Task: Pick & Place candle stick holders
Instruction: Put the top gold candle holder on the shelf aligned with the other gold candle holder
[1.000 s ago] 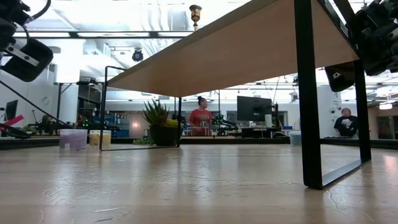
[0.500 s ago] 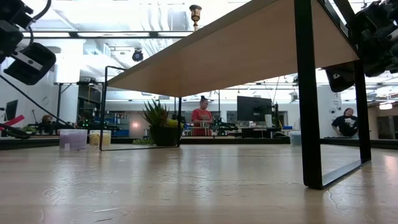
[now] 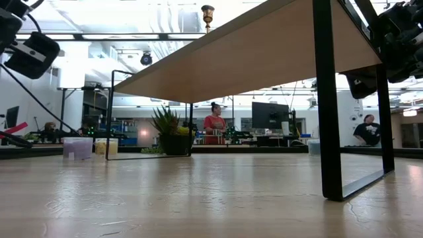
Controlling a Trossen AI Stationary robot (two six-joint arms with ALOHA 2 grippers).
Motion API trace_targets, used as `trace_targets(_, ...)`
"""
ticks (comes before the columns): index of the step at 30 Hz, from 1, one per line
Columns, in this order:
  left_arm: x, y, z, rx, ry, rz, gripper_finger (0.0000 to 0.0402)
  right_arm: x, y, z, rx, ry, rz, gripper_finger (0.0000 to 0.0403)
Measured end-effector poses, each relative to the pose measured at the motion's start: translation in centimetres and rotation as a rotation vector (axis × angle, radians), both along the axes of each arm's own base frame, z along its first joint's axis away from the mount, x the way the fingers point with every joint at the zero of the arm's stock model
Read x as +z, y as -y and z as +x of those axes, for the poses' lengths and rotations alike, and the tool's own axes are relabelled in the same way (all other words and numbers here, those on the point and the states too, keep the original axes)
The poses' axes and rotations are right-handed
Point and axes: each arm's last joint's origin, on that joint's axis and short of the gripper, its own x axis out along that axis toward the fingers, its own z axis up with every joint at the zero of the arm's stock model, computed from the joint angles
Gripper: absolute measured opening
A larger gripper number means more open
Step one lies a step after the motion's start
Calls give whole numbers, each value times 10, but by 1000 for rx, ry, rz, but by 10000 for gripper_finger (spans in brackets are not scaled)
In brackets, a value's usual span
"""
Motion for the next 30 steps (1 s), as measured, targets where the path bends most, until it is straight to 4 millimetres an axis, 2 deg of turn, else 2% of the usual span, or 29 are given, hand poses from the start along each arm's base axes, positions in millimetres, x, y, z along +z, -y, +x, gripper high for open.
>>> trace_targets(12,-1,2,5,55,14,20,111,0,0,0,1,0,-5,8)
trace_targets(16,-1,1,6,85,16,21,90,0,0,0,1,0,-8,8)
trace_targets(24,2,0,6,109,39,17,21,0,0,0,2,-1,-14,8)
trace_targets(30,9,-1,8,179,89,25,20,0,0,0,3,0,-23,8)
